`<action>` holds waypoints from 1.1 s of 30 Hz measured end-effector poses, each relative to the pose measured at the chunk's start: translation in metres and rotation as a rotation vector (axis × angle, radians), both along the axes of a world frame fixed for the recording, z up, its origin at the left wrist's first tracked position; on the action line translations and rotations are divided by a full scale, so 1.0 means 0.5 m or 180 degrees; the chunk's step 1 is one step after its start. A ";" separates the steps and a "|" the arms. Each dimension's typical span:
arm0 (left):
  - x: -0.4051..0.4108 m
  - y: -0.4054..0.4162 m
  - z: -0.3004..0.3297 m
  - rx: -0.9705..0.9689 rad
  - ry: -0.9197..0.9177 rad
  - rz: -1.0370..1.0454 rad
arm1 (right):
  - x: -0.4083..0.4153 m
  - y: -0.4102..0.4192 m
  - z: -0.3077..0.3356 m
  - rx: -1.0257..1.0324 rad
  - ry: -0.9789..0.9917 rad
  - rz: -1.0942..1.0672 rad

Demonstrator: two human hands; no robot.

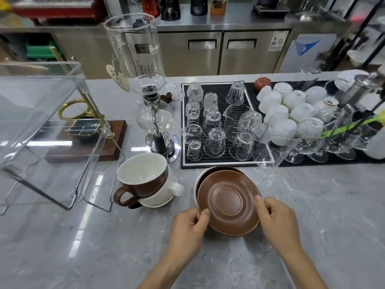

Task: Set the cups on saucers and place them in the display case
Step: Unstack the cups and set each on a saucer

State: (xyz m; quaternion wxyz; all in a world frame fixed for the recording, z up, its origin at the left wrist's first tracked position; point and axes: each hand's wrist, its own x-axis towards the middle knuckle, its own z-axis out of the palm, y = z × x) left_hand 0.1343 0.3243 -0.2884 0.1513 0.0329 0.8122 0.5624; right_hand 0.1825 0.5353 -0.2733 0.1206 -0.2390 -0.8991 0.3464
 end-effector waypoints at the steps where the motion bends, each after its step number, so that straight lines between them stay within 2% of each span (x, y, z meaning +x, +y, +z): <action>1: 0.006 -0.002 0.004 0.0010 0.0021 -0.0015 | 0.009 -0.002 0.001 -0.0031 0.0010 -0.0024; 11: 0.077 -0.045 0.021 0.0156 0.0278 -0.0013 | 0.079 -0.044 0.018 -0.0165 0.0149 -0.0053; 19: 0.113 -0.127 0.018 -0.0055 0.0521 -0.0180 | 0.133 -0.121 0.018 -0.0199 0.0137 -0.0175; 33: 0.159 -0.324 -0.006 -0.0385 0.0331 -0.0055 | 0.167 -0.306 0.005 -0.0138 -0.0029 -0.0077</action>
